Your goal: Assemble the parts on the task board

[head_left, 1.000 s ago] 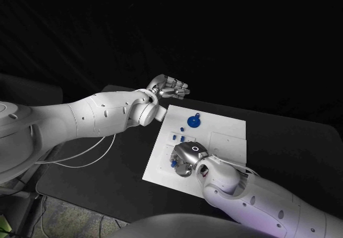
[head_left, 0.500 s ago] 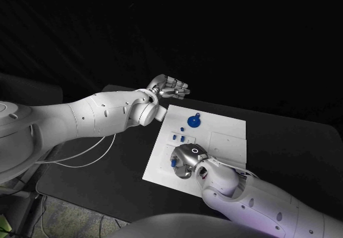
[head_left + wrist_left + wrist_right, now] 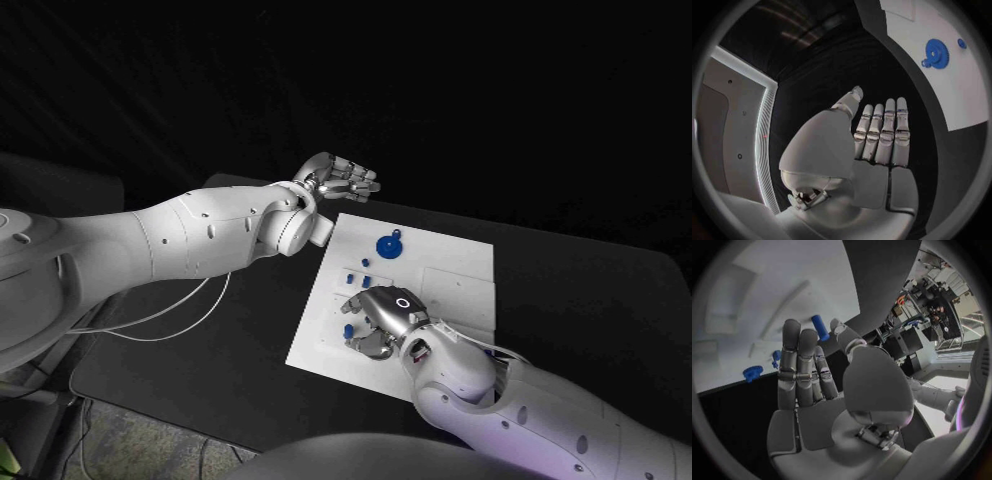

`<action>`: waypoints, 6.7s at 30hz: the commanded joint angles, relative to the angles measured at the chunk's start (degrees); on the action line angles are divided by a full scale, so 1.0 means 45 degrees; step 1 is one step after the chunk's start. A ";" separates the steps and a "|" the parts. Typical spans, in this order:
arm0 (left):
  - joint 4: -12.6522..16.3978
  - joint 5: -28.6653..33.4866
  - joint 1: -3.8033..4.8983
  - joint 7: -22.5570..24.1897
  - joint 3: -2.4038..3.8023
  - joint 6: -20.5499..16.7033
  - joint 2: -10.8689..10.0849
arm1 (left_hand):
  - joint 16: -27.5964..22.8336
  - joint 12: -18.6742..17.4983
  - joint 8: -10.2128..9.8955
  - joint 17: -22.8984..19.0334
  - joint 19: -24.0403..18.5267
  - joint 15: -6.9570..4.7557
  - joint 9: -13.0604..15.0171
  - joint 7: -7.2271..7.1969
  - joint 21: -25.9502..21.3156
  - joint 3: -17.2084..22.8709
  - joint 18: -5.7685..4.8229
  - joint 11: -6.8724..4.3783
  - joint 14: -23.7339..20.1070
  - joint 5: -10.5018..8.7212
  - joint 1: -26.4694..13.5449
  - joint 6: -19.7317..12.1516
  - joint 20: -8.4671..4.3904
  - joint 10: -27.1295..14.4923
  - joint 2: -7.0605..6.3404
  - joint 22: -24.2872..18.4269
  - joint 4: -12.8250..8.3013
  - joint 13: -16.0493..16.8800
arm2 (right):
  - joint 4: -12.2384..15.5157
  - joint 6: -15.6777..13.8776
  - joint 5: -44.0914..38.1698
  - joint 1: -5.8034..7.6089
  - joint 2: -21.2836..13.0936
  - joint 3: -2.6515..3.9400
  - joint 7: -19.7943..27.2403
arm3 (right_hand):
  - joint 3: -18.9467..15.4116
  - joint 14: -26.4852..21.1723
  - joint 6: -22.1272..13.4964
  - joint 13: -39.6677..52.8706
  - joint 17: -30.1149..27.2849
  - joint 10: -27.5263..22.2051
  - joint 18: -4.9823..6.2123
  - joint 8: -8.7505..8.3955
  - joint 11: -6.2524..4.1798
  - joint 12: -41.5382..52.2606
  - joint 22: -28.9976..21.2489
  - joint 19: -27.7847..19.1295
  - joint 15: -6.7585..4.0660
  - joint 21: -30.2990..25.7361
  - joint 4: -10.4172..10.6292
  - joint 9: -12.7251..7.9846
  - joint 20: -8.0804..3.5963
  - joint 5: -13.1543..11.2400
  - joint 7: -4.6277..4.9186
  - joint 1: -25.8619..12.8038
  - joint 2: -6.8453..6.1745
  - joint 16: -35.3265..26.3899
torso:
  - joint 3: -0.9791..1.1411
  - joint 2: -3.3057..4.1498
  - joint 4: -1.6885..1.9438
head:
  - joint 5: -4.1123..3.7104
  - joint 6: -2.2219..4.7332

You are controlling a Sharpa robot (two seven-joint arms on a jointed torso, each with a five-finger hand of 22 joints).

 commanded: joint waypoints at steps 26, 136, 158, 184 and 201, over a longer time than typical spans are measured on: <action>-0.0020 -0.0106 -0.0262 0.1219 -0.0003 0.0487 -0.0558 | 0.0264 -0.0006 0.0030 0.0519 0.1621 -0.1278 0.0023 -0.0374 0.1285 0.0173 -0.0316 -0.1292 0.3239 0.0380 -0.0932 0.0318 -0.1161 0.3855 -0.0147 0.0610 0.0664 0.0001 | 0.1387 0.1820 0.7489 0.0009 -0.5148 0.3119 -0.0107 | 0.1880 0.0194 0.2055 1.2895 0.2733 0.3098 -0.0797 0.0018 -0.1862 1.2320 0.1643 0.0586 -0.1097 0.3740 0.1130 0.2205 -0.1103 -0.0946 -0.0481 -0.2614 0.1931 0.2953 | 0.0191 -0.0277 -0.0304 | -0.1215 0.0497; -0.0328 0.0846 -0.1176 0.1375 -0.0026 0.2310 -0.0257 | -0.0040 0.0001 0.0046 0.0599 0.0827 -0.0560 0.0026 -0.0141 0.0659 -0.3221 -0.0220 -0.0427 0.1642 -0.0339 -0.2644 -0.0579 -0.0493 0.1387 -0.0824 0.0068 0.3661 0.0023 | -0.0429 0.2964 1.1089 -0.0049 -0.2238 0.1505 -0.3613 | 0.0413 0.0326 0.1939 1.5602 0.4959 0.3777 -0.0889 -0.0030 -0.1935 1.2090 0.2588 0.0602 -0.1098 0.4529 -0.0219 0.5626 -0.1073 0.3783 -0.0700 -0.3747 0.2443 0.3707 | -0.0181 -0.1171 -0.0287 | -0.1841 -0.0406; -0.0323 0.0819 -0.1175 0.1258 -0.0030 0.2438 -0.0235 | -0.0040 0.0003 0.0044 0.0615 0.0812 -0.0549 0.0025 -0.0134 0.0652 -0.3198 -0.0215 -0.0411 0.1615 -0.0322 -0.2674 -0.0558 -0.0483 0.1330 -0.0812 0.0069 0.3666 0.0024 | -0.0863 0.3445 1.0761 0.0052 -0.1876 0.1028 -0.3849 | 0.0078 0.0318 0.1978 1.5499 0.5021 0.3764 -0.0882 -0.0027 -0.1940 1.1980 0.2627 0.0606 -0.1110 0.4476 -0.0046 0.5409 -0.1084 0.3725 -0.0711 -0.3803 0.2514 0.3714 | -0.0171 -0.1157 -0.0286 | -0.1706 -0.0435; -0.0321 0.0791 -0.1174 0.1067 -0.0033 0.2564 -0.0221 | -0.0042 0.0002 0.0044 0.0622 0.0772 -0.0525 0.0025 -0.0123 0.0633 -0.3180 -0.0214 -0.0378 0.1553 -0.0340 -0.2676 -0.0597 -0.0461 0.1207 -0.0814 0.0066 0.3755 0.0023 | -0.1104 0.3359 1.0675 0.0056 -0.1690 0.1017 -0.3855 | -0.0146 0.0317 0.2010 1.5306 0.5099 0.3743 -0.0796 -0.0021 -0.1833 1.1867 0.2635 0.0611 -0.1073 0.4346 0.3305 0.5230 -0.1050 -0.1198 -0.0604 -0.4068 0.1326 0.3610 | -0.0184 -0.1154 -0.0279 | -0.1721 -0.0426; -0.0303 0.0753 -0.1174 0.1019 -0.0034 0.2558 -0.0276 | -0.0040 0.0003 0.0050 0.0625 0.0757 -0.0513 0.0027 -0.0103 0.0623 -0.3181 -0.0205 -0.0355 0.1526 -0.0385 -0.2651 -0.0609 -0.0446 0.1127 -0.0850 0.0066 0.3851 0.0024 | -0.0781 0.3280 1.0620 0.0053 -0.1809 0.1013 -0.3650 | -0.3931 0.0350 0.1962 1.5333 0.5298 0.3779 -0.0854 -0.0019 -0.1847 1.1726 0.2653 0.0619 -0.1099 0.4337 0.3517 0.4912 -0.1104 -0.1211 -0.0607 -0.4323 0.2414 0.3523 | -0.0182 -0.1155 -0.0275 | -0.1732 -0.0411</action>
